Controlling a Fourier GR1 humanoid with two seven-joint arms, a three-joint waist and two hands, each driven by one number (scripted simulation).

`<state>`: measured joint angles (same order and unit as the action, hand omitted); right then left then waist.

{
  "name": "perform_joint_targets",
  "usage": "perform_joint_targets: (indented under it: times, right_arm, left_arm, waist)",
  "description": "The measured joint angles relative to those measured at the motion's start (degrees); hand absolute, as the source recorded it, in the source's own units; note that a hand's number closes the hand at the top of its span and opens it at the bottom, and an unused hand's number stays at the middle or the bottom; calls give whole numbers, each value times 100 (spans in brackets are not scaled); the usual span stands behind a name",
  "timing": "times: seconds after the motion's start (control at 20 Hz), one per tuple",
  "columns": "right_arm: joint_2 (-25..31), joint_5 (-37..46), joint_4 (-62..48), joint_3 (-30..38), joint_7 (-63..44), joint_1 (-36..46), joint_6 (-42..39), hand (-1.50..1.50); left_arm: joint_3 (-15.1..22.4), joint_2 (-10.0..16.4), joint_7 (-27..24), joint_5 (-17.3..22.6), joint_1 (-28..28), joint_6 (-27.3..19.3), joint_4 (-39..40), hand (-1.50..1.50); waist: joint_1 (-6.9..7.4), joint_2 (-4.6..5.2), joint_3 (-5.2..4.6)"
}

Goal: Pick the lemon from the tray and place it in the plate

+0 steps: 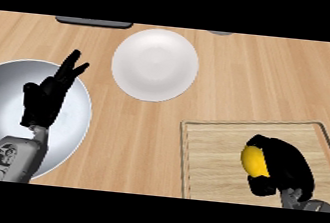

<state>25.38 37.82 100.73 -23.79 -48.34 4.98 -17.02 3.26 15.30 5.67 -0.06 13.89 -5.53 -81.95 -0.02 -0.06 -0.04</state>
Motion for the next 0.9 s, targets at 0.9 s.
perform_joint_targets:
  times: [0.9]
  right_arm:
    - [90,549,-1917,1251,2494,1527,632,150]
  left_arm:
    - [-134,-299,-45,-314,245,189,142,0]
  waist:
    - [169,57,25]
